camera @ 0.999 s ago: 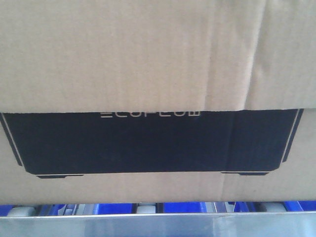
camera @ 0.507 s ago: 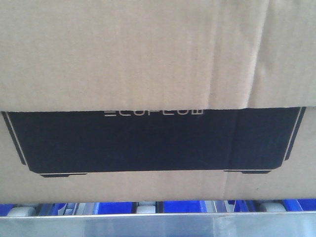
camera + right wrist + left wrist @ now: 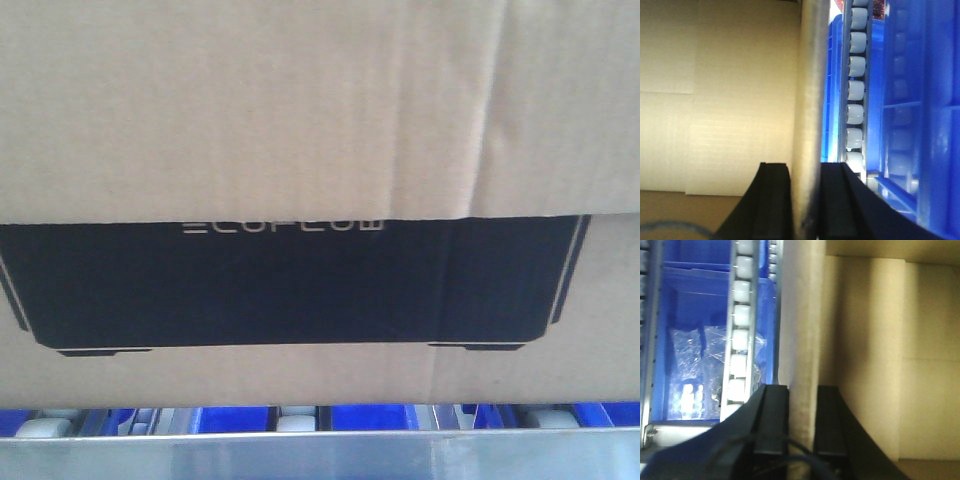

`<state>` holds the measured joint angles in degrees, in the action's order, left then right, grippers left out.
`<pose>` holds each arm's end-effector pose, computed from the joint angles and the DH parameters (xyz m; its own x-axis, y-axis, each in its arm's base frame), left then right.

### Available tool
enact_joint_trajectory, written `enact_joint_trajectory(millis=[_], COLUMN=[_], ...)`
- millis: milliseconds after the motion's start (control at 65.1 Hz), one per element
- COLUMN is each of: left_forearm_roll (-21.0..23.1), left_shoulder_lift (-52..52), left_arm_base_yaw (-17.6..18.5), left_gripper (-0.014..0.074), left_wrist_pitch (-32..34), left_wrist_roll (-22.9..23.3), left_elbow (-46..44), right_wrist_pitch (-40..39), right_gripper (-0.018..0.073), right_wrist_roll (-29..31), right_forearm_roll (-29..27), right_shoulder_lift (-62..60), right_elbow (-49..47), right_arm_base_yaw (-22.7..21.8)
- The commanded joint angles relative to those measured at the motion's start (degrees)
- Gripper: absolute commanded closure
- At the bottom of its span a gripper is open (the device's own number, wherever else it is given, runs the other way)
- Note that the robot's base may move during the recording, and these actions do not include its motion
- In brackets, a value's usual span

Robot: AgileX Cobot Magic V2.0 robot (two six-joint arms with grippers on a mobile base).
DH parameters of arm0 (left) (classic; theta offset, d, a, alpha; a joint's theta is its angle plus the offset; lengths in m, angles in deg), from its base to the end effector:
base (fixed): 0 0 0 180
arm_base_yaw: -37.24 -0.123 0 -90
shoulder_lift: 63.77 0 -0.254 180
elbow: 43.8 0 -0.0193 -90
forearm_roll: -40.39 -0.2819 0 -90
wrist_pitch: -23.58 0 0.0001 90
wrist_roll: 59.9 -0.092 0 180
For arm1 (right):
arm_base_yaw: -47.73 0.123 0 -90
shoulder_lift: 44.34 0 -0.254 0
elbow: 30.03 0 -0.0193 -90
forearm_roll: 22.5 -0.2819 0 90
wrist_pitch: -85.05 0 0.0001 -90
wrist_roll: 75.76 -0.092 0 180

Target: Grab box from left shelf to table start

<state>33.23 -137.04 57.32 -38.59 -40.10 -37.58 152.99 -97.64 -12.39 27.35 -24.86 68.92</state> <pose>0.2452 -0.0788 0.3650 -0.7831 -0.0133 -0.6218 0.0574 0.9940 -0.0936 0.2320 0.0739 0.3731 -0.8048 0.0159 -0.5933 -0.0202 0.9983 0.0541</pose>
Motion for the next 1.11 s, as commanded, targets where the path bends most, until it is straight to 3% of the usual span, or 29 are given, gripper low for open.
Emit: enact_joint_trajectory(millis=[0,184,1091], left_forearm_roll=[-0.53,-1.99,-0.57], left_shoulder_lift=[2.02,6.50,24.09], left_arm_base_yaw=[0.46,0.46,0.46], left_gripper=[0.0698,0.0699,0.0699], left_wrist_pitch=[5.82,4.13,-1.83], left_wrist_roll=[4.65,4.91,3.77], left_elbow=[-1.85,-1.85,-0.24], right_wrist_pitch=[-6.30,-6.18,-0.90], right_gripper=[0.0505,0.0505,0.0505], right_wrist_roll=[-0.62,-0.62,-2.53], right_forearm_roll=[-0.67,1.57,-1.01], right_shoulder_lift=[-1.21,-2.66,-23.13], right_elbow=[-2.01,-2.01,3.34], right_arm_base_yaw=[2.18,4.16,4.24])
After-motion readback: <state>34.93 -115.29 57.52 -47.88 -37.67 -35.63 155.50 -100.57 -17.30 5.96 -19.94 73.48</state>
